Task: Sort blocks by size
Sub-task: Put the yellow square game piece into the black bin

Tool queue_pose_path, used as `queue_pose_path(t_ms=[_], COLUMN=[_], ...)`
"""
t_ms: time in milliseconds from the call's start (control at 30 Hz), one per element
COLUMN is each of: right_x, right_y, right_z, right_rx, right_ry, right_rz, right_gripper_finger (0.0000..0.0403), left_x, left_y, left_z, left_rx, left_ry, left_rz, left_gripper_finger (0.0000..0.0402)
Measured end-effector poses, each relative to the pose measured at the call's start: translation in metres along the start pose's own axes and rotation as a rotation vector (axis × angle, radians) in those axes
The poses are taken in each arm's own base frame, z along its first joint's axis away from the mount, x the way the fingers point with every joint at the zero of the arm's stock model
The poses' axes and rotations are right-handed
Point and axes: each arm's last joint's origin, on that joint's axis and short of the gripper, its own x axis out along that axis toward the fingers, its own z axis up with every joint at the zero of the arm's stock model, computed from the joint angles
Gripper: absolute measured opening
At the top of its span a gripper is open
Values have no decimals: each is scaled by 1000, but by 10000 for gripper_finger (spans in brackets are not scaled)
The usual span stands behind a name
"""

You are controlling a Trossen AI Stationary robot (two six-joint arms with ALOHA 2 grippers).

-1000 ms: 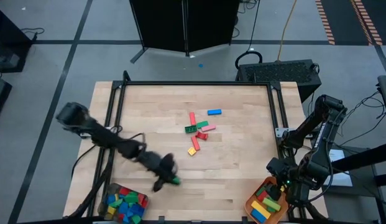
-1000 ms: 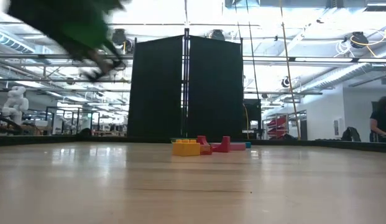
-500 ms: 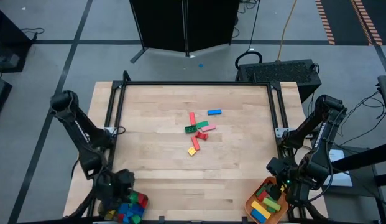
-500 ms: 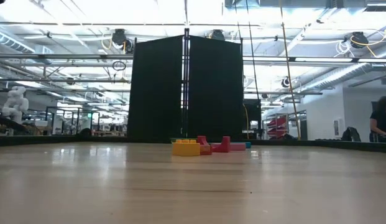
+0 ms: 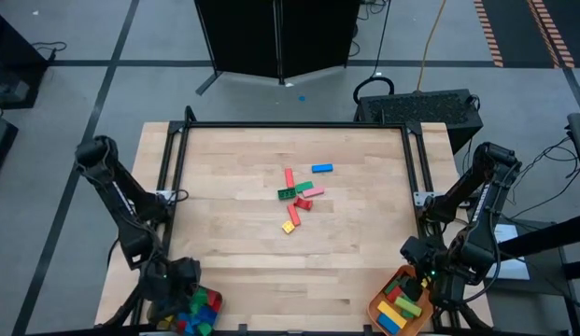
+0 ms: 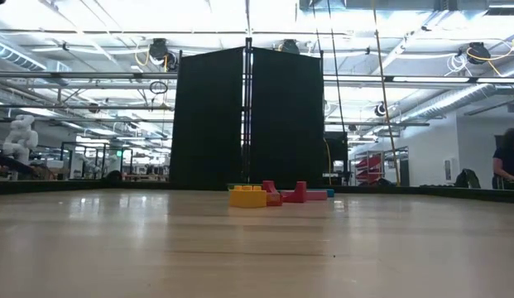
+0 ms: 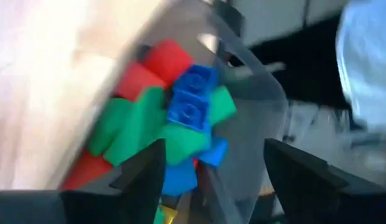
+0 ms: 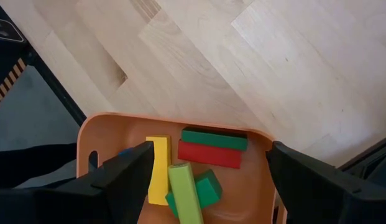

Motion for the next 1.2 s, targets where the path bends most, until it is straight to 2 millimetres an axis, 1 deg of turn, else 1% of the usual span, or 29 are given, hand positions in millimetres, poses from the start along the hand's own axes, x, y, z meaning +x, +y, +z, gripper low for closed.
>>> queue_pose_path(t_ms=[67,167,233,300,400,467,533,600,700,767,833,933,1067,1200], right_x=[0,0,1,2,7,11,15,20,25,28,30,33,35,38], right_y=[0,0,0,1,3,5,6,8,12,13,14,15,17,18], right_z=[0,0,0,-1,-3,-4,-6,-8,-11,-12,-13,-14,-15,-17], right_rx=[0,1,6,2,-5,-14,-24,-37,-63,-70,-69,-50,-44,-46], right_ry=[0,-3,-5,-8,-13,-18,-23,-22,-20,-21,-22,-23,-22,-25], right_rz=[0,1,-1,-8,-26,-41,-58,-71,-77,-84,-92,-96,-92,-100], right_gripper_finger=[304,304,304,304,304,304,304,304,304,304,304,304,304,304], left_x=[0,-4,-8,-13,-18,-20,-23,-24,-20,-13,-6,4,25,42], left_y=[4,9,11,16,30,42,54,66,81,91,102,113,112,106], left_z=[10,36,57,77,102,117,133,150,178,193,205,221,232,241], left_rx=[-109,-223,-254,-268,-236,-132,-56,-5,114,194,196,171,196,178], left_ry=[-71,-247,-386,-548,-776,-883,-950,-961,-913,-906,-922,-881,-789,-801], left_rz=[23,31,5,18,158,329,463,540,516,523,543,603,636,638], left_gripper_finger=[273,274,274,275,275,275,275,275,276,276,276,276,276,276])
